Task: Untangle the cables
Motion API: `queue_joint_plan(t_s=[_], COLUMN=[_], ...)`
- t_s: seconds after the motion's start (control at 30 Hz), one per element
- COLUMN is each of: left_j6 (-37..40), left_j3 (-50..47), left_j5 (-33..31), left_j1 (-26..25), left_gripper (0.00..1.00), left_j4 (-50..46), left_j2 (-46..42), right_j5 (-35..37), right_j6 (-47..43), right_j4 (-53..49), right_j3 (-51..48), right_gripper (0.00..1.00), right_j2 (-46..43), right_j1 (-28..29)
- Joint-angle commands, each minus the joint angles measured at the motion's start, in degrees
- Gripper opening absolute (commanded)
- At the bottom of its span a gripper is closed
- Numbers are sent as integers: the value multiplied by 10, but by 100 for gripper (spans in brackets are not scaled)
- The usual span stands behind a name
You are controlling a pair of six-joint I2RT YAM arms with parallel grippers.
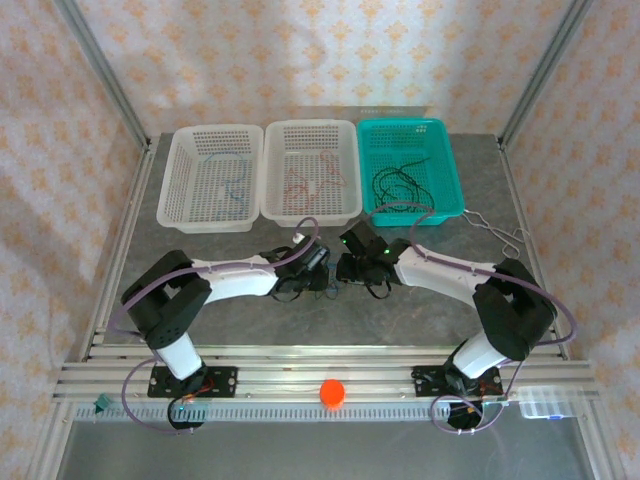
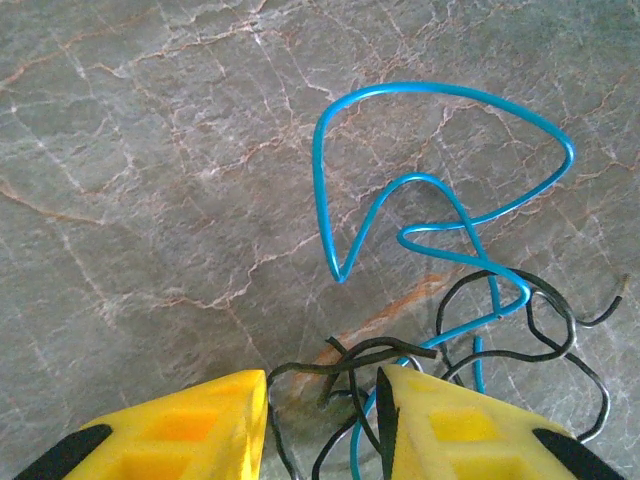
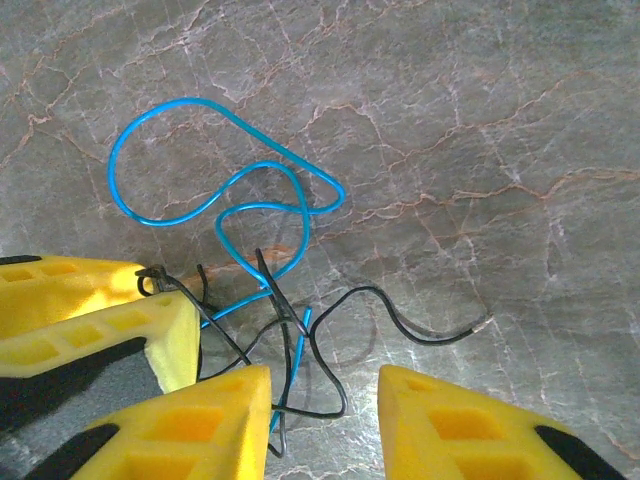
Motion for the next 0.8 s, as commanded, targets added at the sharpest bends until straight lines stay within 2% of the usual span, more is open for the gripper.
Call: queue_joint_plan(t_s=[0.0,0.13,0.5,0.77], left_j6=[9,5,-8,5], left_j3=[18,20,-29,-73], left_j5=[-18,-22,-48,-38], left_j1=[-5,-5,-4,5], left_gripper=[36,31,3,0], left_j4=[-10,-4,41,95], left_j2=[7,2,-94,-198], right_j5=[15,25,115,206], right_j6=[9,10,25,26], right_j4=[5,0,3,44], right_j3=[-9,-7,-9,-39], right_gripper=[34,34,37,48], right_j2=[-15,-21,-97,-208], right_j1=[0,0,-3,-3])
